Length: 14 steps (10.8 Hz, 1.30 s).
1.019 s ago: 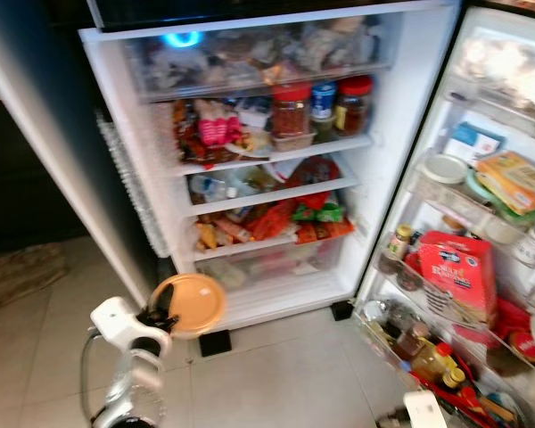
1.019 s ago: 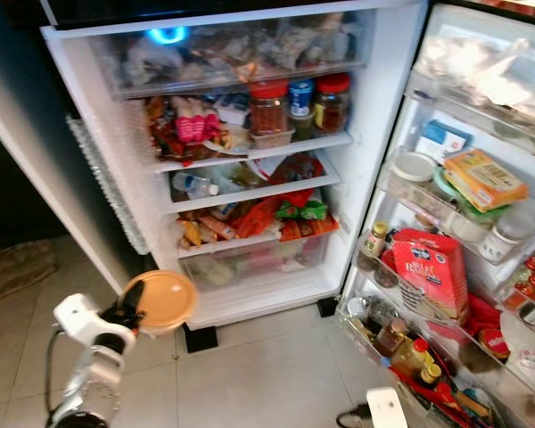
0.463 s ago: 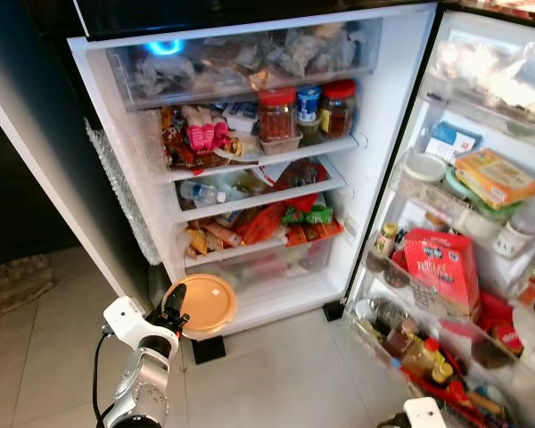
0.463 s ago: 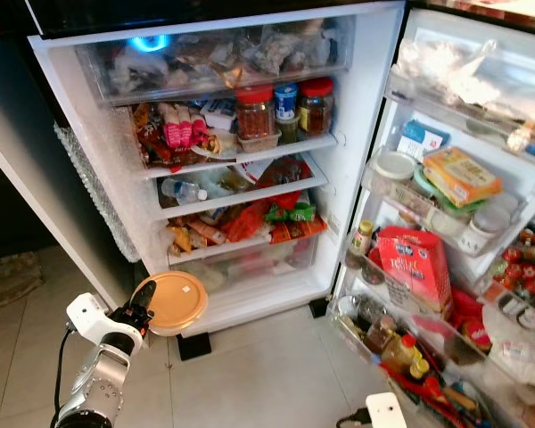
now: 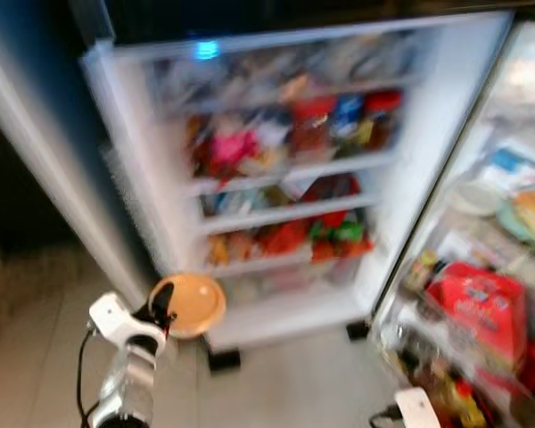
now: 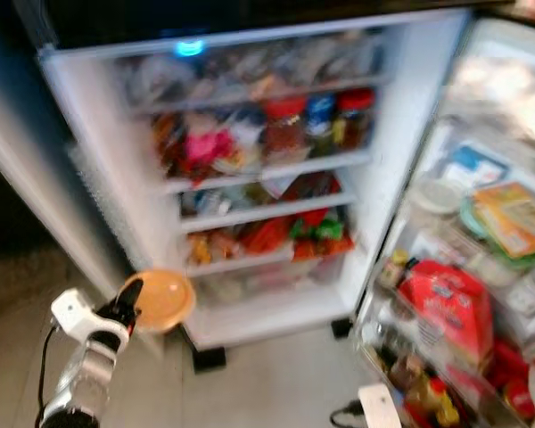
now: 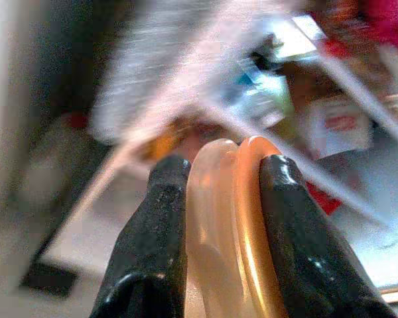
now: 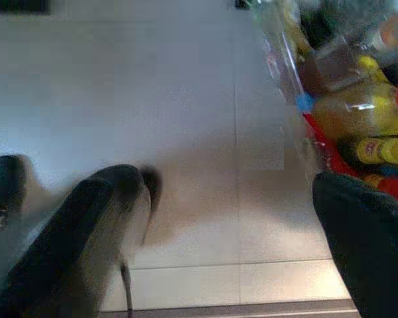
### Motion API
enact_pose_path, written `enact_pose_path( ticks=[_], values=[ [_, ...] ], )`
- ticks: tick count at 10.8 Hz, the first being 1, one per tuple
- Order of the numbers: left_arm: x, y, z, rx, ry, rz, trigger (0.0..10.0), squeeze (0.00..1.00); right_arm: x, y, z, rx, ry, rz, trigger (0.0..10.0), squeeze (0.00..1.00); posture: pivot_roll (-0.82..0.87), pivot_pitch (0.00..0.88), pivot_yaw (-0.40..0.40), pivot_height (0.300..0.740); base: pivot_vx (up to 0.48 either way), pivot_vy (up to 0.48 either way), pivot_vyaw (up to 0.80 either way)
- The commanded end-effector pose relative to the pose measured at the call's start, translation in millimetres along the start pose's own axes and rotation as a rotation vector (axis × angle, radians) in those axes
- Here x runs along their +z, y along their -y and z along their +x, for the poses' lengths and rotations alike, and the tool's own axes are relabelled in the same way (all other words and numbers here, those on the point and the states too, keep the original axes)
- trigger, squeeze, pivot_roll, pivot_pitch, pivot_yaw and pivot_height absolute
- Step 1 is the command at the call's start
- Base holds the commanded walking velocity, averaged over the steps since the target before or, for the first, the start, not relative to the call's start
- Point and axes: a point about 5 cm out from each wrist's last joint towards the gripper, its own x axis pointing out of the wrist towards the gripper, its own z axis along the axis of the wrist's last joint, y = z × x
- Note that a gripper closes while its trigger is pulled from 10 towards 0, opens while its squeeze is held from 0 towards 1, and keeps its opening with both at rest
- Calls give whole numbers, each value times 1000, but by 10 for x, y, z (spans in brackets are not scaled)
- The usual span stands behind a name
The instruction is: Restocking fridge
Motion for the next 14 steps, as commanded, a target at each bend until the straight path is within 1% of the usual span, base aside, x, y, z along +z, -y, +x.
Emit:
enact_pose_path(
  ticks=[1, 3, 5, 6, 7, 9, 11, 14],
  values=[
    [-11, 28, 9, -15, -4, 4, 10000, 0, 17, 13, 2, -2, 1, 7, 10000, 0, -59, 0, 2, 740, 379, 0, 0],
    [-13, 31, 12, -19, -8, 4, 10000, 0, 18, 12, 2, 0, 1, 7, 10000, 0, -57, 0, 1, 740, 379, 0, 0],
    [-68, 57, 19, -45, -61, 9, 10000, 0, 19, 10, 2, -2, 3, 11, 10000, 0, -56, 0, 2, 740, 377, 0, 0],
    [-86, 56, 12, -48, -73, 15, 10000, 0, 19, 8, 2, 1, 3, 8, 10000, 0, -58, 0, 2, 740, 371, 0, 0],
    [-109, 30, -21, -52, -91, 18, 10000, 0, 17, 4, 2, 8, 0, 2, 10000, 0, -51, 0, 1, 740, 0, 0, 0],
    [-137, -8, -47, -51, -114, -5, 10000, 0, 19, 0, 3, 10, 2, 2, 10000, 0, -50, 0, 0, 740, 0, 0, 0],
    [-153, 39, -35, -84, -129, -30, 10000, 0, 26, 1, 3, 11, 7, 1, 10000, 0, -50, 0, 0, 740, 0, 0, 0],
    [-163, 56, -36, -94, -137, -40, 10000, 0, 29, 9, 3, 9, 2, -16, 10000, 0, -52, 0, 0, 740, 0, 0, 0]
  ],
)
